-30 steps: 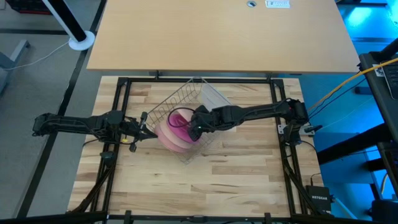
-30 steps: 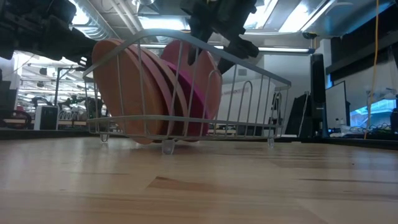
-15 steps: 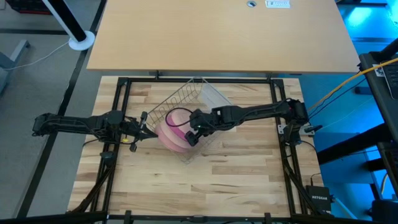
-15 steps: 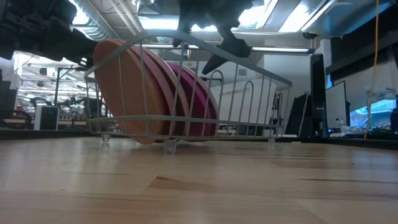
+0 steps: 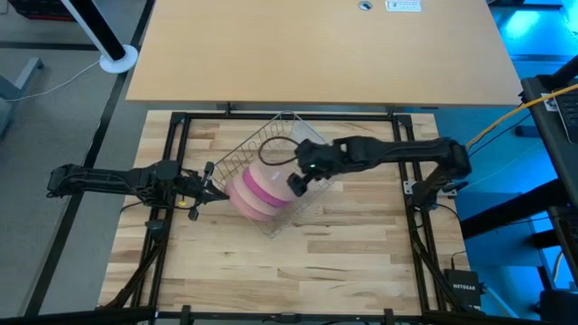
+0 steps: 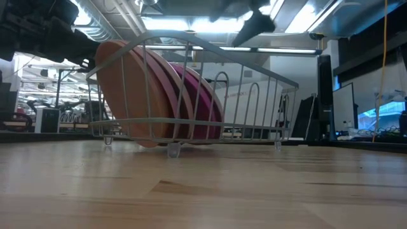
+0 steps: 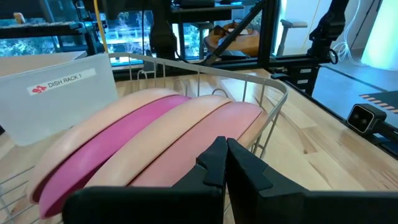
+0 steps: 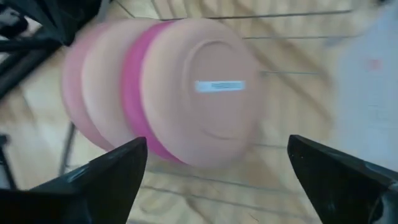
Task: Sort dishes
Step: Return to Home Position
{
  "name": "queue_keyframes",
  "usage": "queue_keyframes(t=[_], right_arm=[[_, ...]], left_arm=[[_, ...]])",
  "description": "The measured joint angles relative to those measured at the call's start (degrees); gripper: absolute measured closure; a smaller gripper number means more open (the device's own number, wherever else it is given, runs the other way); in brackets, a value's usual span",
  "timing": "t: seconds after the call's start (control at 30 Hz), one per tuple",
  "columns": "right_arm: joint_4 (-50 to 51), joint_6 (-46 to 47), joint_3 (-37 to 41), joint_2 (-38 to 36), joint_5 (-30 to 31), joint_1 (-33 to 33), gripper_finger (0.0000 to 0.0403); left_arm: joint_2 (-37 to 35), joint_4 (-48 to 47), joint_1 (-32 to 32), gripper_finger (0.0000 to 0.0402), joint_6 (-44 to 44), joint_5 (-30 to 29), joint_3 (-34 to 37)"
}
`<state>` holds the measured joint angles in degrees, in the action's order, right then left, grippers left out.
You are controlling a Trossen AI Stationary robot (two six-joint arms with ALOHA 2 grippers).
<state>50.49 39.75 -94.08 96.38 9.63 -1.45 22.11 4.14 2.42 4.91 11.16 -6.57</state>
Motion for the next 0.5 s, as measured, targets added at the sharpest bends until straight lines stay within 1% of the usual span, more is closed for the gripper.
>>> queue_keyframes(t=[0.13, 0.23, 0.37, 0.5], right_arm=[[7.66, -0.68, 0.00, -4.78, 3.25, -0.04, 0.0024], [12.22, 1.08, 0.00, -8.28, 4.81, -0.04, 0.0053], [16.44, 3.36, 0.00, -12.32, 6.03, -0.07, 0.0114], [19.78, 3.55, 0.00, -15.10, 8.08, -1.60, 0.0190]], left_arm=[[0.00, 0.00, 0.00, 0.0401, 0.00, 0.02, 0.00], [0.00, 0.00, 0.00, 0.0401, 0.00, 0.02, 0.00], [0.00, 0.00, -0.02, 0.0401, 0.00, 0.04, 0.00], [0.00, 0.00, -0.02, 0.0401, 0.00, 0.07, 0.00]])
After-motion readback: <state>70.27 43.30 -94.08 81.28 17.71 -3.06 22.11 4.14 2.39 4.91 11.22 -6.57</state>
